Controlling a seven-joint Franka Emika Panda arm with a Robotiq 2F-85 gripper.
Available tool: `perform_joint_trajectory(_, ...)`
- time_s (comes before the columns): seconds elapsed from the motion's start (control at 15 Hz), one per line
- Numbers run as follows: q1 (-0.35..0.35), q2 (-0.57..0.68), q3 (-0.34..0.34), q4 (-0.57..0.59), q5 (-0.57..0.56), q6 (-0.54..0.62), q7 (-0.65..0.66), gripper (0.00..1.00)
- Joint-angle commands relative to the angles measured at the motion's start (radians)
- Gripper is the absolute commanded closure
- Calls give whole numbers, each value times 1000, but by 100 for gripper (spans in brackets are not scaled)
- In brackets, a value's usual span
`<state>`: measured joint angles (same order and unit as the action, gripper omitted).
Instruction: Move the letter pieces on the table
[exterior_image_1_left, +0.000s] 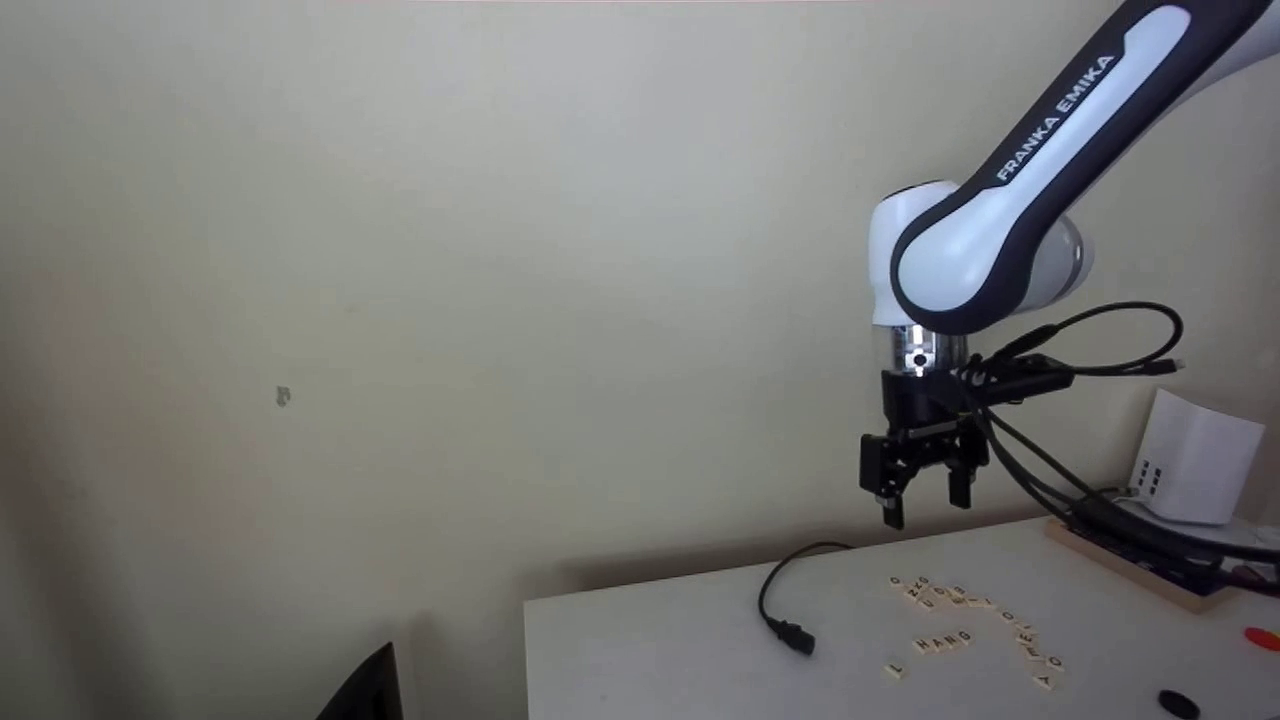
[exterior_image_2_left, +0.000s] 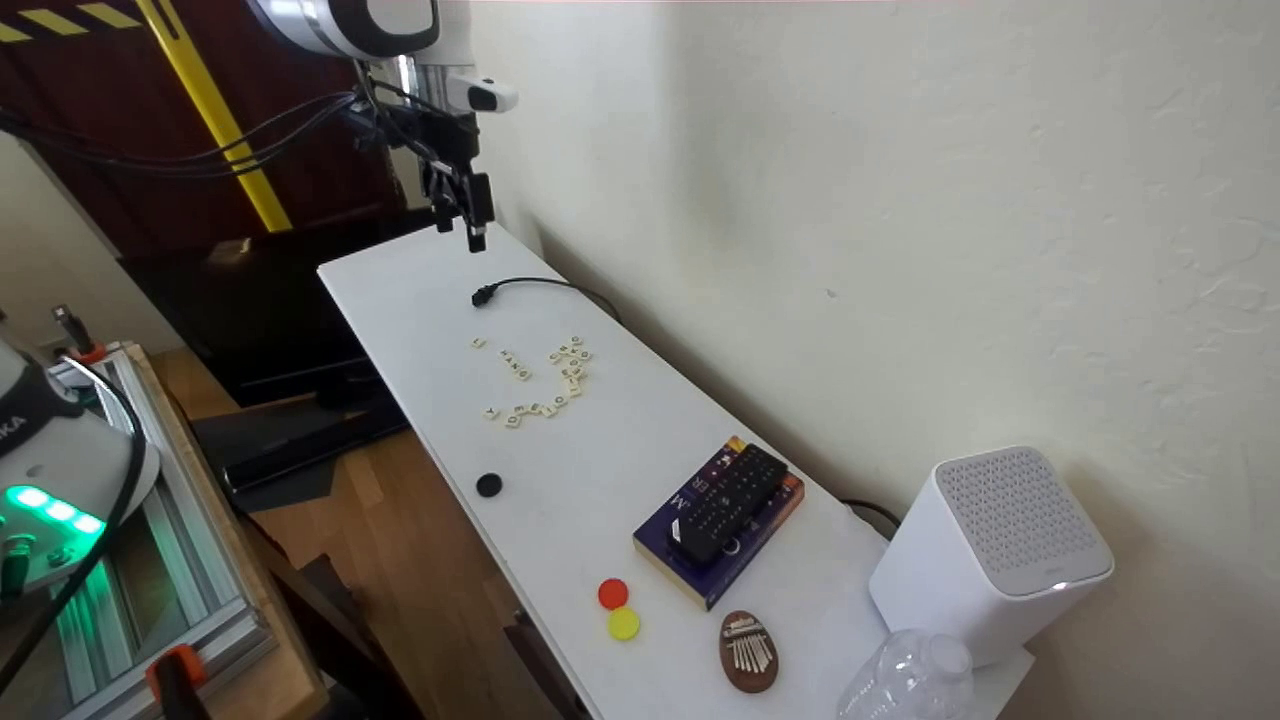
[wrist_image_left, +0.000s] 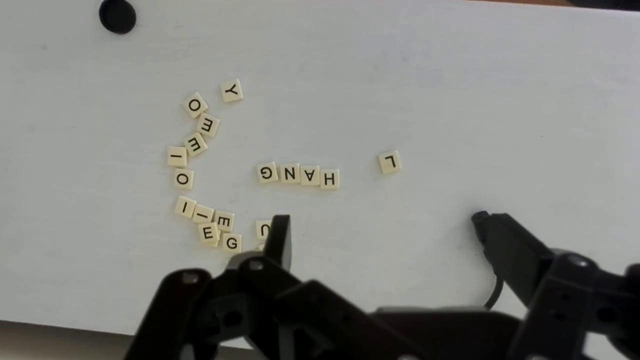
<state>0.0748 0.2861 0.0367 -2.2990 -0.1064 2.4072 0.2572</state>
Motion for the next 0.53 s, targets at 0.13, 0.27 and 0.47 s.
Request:
perform_joint_trajectory(0.13, 27, 162, -21, 40, 4, 152, 20, 0)
perform_joint_trajectory(0.27, 45, 212, -32, 57, -2, 209, 29, 0)
perform_joint_trajectory(0.47, 67, 275, -47, 79, 4, 263, 27, 0)
